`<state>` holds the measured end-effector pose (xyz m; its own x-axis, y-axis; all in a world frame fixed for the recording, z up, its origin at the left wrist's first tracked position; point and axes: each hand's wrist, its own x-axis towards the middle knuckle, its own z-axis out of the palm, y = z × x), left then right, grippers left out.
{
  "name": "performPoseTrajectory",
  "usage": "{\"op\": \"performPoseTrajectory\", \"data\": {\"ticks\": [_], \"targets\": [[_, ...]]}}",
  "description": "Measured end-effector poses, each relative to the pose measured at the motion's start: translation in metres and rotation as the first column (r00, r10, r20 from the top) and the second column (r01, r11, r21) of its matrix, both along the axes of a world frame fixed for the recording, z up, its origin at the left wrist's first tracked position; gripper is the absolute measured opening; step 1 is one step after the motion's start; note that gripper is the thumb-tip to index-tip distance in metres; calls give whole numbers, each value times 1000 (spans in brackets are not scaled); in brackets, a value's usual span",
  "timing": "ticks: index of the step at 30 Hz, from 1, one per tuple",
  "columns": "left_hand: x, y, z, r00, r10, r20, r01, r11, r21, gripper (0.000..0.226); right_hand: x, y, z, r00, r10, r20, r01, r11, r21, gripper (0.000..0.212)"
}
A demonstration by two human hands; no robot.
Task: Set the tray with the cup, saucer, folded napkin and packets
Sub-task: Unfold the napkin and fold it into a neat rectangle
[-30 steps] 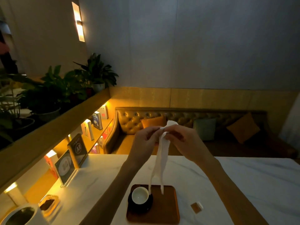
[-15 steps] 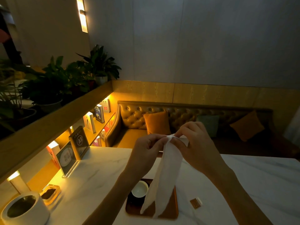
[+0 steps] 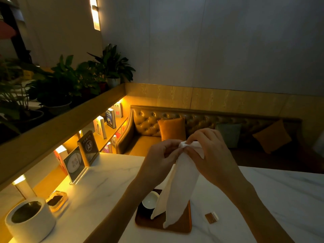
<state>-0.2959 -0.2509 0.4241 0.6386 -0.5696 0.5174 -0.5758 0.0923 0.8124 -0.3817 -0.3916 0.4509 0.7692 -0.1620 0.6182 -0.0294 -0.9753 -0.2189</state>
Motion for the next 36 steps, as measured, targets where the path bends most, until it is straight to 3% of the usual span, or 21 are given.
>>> {"op": "performPoseTrajectory", "data": {"ticks": [3, 8, 10, 13, 15, 19, 23, 28, 30, 36], "targets": [[-3, -2, -1, 1000, -11, 4, 11, 999, -31, 33, -2, -4, 2, 998, 46, -46, -46, 999, 3, 32], [-2, -4, -9, 998, -50, -45, 49, 999, -21, 36, -3, -14, 4, 987, 113, -118, -113, 994, 11, 24], [0, -6, -18, 995, -60, -75, 65, 996, 57, 35, -2, -17, 6, 990, 108, -92, -106, 994, 22, 22], [0, -13, -40, 998, -48, -31, 56, 949, 309, 28, 2, -23, 10, 995, 99, -11, -99, 995, 14, 21], [1, -18, -59, 999, -41, -22, 46, 916, 399, 22, 4, -28, 15, 997, 72, 4, -72, 993, 89, 23], [9, -17, -74, 988, -94, -123, 140, 879, 455, 24, 5, -43, 17, 998, 49, -41, -41, 983, 181, 25], [14, -13, -71, 950, -155, -271, 267, 853, 449, 45, 9, -49, 15, 997, 44, -58, -33, 983, 181, 23], [19, -10, -99, 979, -95, -181, 177, 838, 516, 23, 7, -59, 16, 999, 30, 41, -38, 979, 202, 22], [18, -7, -113, 980, -78, -185, 167, 827, 537, 28, 4, -66, 16, 997, 6, 74, -21, 977, 212, 22], [26, -4, -115, 988, 54, -146, 16, 897, 442, 5, -2, -89, 10, 996, -23, 85, 1, 966, 259, 22]]}}
